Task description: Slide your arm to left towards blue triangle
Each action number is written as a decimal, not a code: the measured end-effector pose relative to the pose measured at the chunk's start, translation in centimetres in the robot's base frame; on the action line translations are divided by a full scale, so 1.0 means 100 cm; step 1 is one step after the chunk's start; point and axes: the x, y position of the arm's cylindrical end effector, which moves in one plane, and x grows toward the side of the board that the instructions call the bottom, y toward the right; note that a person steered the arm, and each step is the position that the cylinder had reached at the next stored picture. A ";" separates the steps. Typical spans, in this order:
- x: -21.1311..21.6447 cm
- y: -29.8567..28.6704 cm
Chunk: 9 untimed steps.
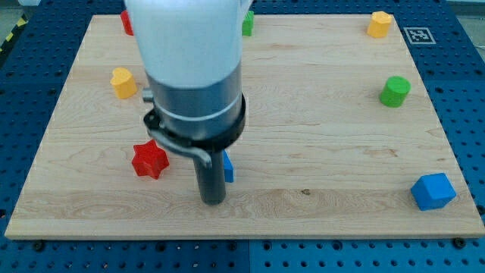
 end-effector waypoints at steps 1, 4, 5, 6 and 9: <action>0.009 0.048; -0.051 0.031; -0.051 -0.010; -0.051 -0.036; 0.027 0.207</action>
